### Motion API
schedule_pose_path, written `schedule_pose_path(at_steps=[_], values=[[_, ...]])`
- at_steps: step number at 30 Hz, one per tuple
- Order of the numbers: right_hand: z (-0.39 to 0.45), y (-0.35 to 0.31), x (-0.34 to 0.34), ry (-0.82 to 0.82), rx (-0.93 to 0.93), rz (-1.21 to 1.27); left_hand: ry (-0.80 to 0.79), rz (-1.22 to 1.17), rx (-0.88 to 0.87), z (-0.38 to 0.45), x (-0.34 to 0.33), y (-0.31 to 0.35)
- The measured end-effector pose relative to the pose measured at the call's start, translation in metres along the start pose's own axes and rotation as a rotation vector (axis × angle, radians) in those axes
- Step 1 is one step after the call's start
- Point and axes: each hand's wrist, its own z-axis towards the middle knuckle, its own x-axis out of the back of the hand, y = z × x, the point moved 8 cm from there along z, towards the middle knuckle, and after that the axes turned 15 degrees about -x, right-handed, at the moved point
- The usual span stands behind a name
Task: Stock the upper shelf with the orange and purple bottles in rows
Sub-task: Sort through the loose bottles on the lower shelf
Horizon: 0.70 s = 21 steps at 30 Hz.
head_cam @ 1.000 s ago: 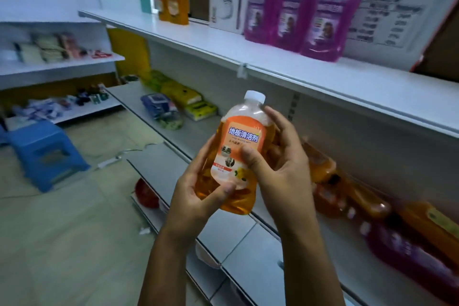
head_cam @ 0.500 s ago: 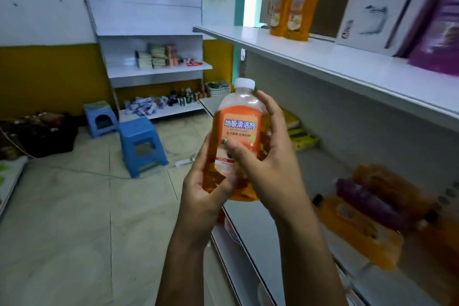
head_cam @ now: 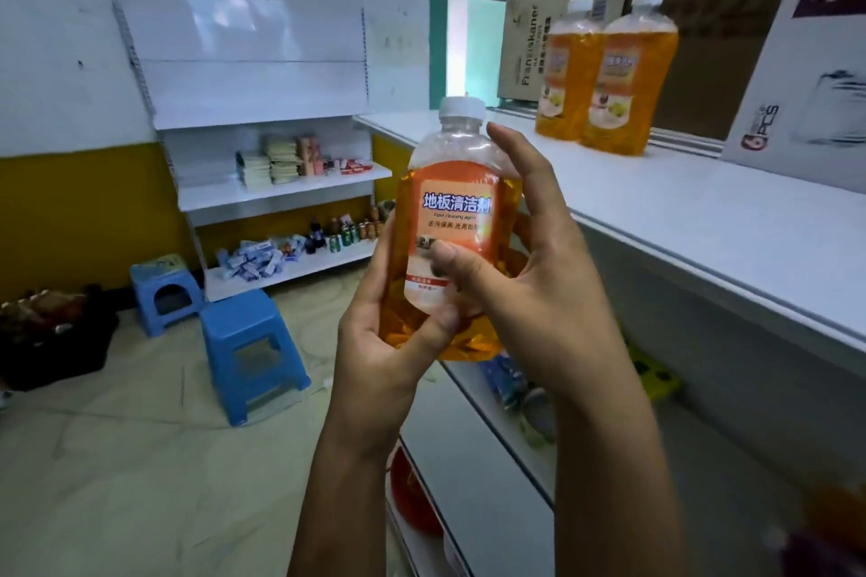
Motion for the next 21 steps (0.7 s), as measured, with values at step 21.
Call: schedule_pose_path(at_steps=[21], values=[[0.068,-0.065,0.084,0.793,0.100,-0.709,-0.786,-0.109,-0.187,0.165,-0.136,-0.045]])
